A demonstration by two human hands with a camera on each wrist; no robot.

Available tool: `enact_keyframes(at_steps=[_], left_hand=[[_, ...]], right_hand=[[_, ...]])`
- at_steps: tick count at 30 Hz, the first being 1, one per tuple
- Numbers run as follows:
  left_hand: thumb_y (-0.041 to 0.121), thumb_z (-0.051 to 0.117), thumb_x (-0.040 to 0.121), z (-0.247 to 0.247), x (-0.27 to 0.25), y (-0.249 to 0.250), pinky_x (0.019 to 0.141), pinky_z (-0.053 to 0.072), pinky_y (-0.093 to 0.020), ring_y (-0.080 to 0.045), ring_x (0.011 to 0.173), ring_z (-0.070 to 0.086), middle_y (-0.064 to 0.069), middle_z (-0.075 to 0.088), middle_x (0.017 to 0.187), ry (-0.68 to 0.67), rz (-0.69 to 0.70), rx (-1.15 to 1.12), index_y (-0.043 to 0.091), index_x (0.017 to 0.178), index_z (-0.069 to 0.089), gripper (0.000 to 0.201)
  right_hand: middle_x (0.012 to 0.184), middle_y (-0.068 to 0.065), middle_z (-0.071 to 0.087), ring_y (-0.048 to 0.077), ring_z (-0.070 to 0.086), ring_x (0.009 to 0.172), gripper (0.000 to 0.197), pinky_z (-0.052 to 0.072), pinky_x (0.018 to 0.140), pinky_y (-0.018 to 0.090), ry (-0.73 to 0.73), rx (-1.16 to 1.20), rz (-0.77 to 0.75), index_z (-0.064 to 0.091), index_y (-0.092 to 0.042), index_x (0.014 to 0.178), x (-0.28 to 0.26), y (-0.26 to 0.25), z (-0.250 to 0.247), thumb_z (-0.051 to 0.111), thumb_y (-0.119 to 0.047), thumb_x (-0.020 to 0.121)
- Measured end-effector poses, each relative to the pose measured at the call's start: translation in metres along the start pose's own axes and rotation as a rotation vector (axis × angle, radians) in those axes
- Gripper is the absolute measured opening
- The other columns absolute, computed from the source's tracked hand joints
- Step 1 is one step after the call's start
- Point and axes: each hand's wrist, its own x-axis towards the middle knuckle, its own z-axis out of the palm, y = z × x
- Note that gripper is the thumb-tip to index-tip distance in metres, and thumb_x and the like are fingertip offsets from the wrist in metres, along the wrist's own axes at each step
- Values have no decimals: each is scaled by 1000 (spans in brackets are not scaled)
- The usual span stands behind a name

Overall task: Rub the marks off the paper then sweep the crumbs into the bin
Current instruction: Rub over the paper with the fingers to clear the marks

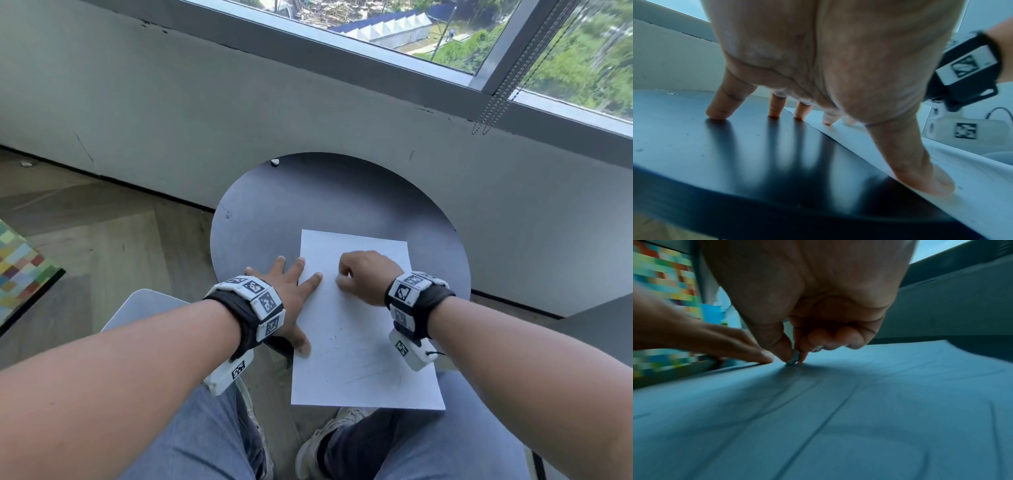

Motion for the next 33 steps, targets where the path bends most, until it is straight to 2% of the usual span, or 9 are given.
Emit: enact_keyframes(at_steps=[3, 5, 9, 12, 14, 20, 23, 29, 33], left_hand=[[87, 72, 56, -1, -1, 0, 108, 24, -76, -36, 154, -9, 3, -18, 168, -2, -1, -1, 43, 156, -14, 140], [87, 72, 57, -1, -1, 0, 109, 24, -75, -36, 154, -9, 2, -18, 168, -7, 0, 3, 46, 155, -15, 137], [87, 71, 58, -1, -1, 1, 108, 24, -75, -37, 154, -10, 0, -19, 168, 1, 11, 8, 49, 154, -14, 134], [85, 73, 60, -3, -1, 2, 110, 23, -76, -39, 154, -12, -1, -21, 167, -17, 15, -5, 53, 152, -14, 130], [84, 73, 60, -3, -1, 3, 110, 24, -75, -40, 154, -13, -2, -22, 167, -24, 12, 2, 54, 152, -15, 130], [85, 72, 59, -3, -2, 5, 107, 31, -74, -40, 153, -12, -1, -21, 167, -20, 2, 26, 55, 152, -14, 131], [83, 74, 59, -4, -2, 6, 106, 32, -74, -41, 153, -12, -1, -21, 166, -23, -1, 25, 54, 152, -14, 131], [80, 75, 61, -5, 0, 8, 107, 34, -72, -45, 152, -11, -4, -18, 167, -25, 6, 33, 51, 154, -14, 132], [78, 77, 62, -9, -2, 10, 109, 32, -72, -45, 152, -12, -5, -19, 167, -43, 1, 30, 51, 154, -14, 133]], right_hand=[[92, -4, 59, 24, 57, 90, 11, 52, 75, 36, 33, -17, 105, 54, -24, 84, 13, 7, -4, 52, -33, 90], [95, -2, 60, 25, 56, 89, 11, 51, 74, 36, 42, -36, 93, 55, -22, 85, 9, -1, -3, 52, -32, 89], [92, -4, 59, 24, 55, 86, 13, 48, 71, 35, 19, -19, -98, 54, -20, 85, -27, -26, 10, 51, -31, 91], [87, -12, 50, 16, 45, 79, 12, 41, 66, 33, -40, -35, -193, 49, -25, 84, -52, -34, 17, 51, -33, 93], [91, -8, 55, 17, 47, 80, 13, 40, 65, 32, -24, -46, -133, 51, -25, 86, -51, -28, 17, 49, -34, 94], [93, -1, 61, 24, 55, 88, 11, 47, 71, 34, 60, 106, 283, 55, -18, 86, -11, 22, 1, 49, -27, 90], [93, -1, 61, 25, 55, 88, 10, 46, 70, 34, 73, 87, 274, 55, -18, 85, -12, 16, 2, 50, -26, 89], [94, -4, 62, 19, 51, 85, 12, 48, 74, 34, 41, 51, 10, 53, -27, 83, -35, -19, 19, 52, -34, 92], [94, -4, 62, 22, 57, 88, 13, 50, 72, 35, 38, 67, 181, 53, -24, 81, -20, 3, 6, 51, -32, 91]])
